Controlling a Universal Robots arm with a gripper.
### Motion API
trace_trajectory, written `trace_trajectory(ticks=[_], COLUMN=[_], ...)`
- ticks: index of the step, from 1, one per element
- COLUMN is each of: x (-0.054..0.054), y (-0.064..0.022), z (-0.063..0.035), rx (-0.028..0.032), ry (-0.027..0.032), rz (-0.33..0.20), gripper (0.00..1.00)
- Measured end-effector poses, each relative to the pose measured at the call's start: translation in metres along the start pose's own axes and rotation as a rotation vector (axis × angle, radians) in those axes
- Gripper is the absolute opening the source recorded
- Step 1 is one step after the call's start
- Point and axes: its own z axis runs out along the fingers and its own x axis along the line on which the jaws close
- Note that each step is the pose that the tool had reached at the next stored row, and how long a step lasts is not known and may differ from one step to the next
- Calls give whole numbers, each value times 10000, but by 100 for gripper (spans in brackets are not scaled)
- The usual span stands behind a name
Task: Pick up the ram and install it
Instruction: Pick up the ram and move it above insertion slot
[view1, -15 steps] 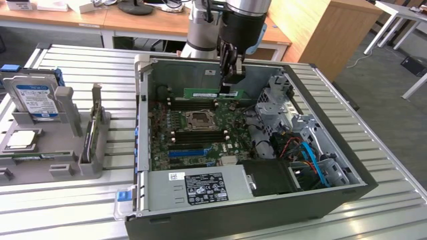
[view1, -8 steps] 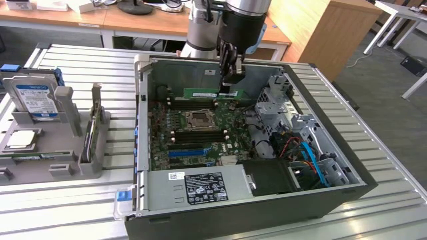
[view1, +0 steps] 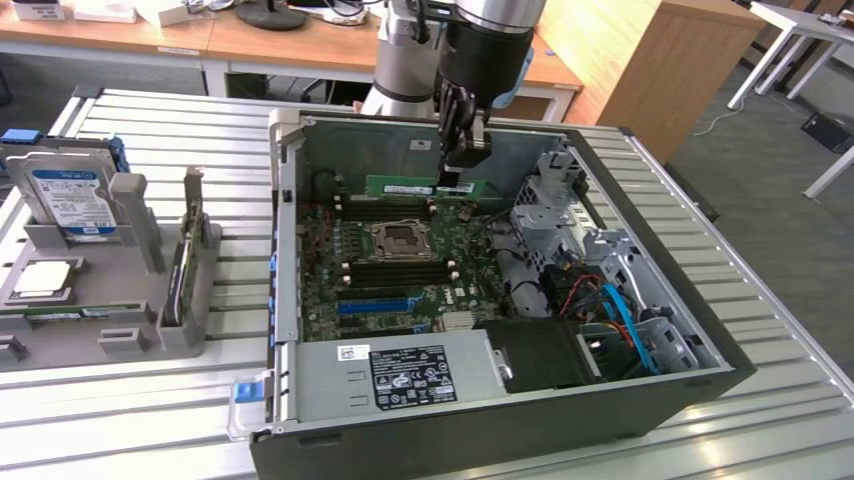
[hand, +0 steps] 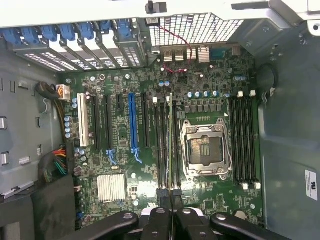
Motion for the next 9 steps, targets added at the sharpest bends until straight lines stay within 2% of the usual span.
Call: trace_trajectory(ticks=[9], x=[0], y=[0], z=[1], rx=[5], ry=[1], rz=[-285], gripper=[12])
